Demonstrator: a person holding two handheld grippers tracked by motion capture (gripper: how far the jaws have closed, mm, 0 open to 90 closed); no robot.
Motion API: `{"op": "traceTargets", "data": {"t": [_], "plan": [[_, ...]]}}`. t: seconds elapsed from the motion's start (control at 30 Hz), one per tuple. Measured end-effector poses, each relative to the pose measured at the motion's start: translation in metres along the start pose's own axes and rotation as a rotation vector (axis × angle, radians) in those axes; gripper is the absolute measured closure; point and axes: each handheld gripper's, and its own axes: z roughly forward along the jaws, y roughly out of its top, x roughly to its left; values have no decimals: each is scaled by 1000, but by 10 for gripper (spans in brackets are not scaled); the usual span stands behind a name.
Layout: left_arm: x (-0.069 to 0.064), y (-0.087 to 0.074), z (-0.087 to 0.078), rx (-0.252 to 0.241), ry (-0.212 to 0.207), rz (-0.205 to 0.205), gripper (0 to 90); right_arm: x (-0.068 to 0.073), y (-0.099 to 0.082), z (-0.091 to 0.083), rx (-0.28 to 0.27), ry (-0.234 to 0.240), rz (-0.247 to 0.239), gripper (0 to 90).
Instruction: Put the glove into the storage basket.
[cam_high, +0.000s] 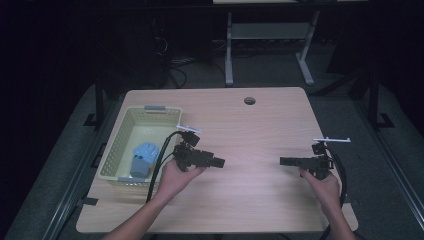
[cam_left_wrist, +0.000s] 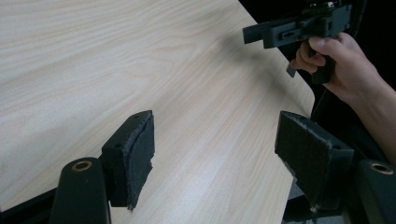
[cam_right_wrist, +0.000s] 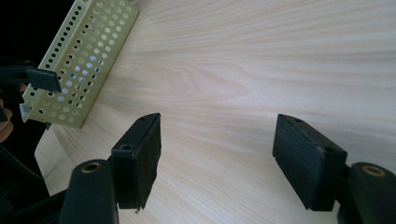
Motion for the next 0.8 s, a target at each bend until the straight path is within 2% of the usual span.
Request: {"op": "traceTargets", "data": {"t": [0.33, 0.5, 0.67, 0.8], "plan": [[-4, -15, 12, 13, -7, 19, 281, -6, -19, -7, 2, -10, -4, 314], [-6, -26, 23, 24, -16, 24, 281, -6, -32, -7, -13, -13, -36, 309], [-5, -38, 30, 24, -28, 17, 281, -4, -40, -11, -34, 9, -52, 300], [-3, -42, 33, 27, -36, 9, 280, -3, -44, -10, -31, 22, -60, 293]]}}
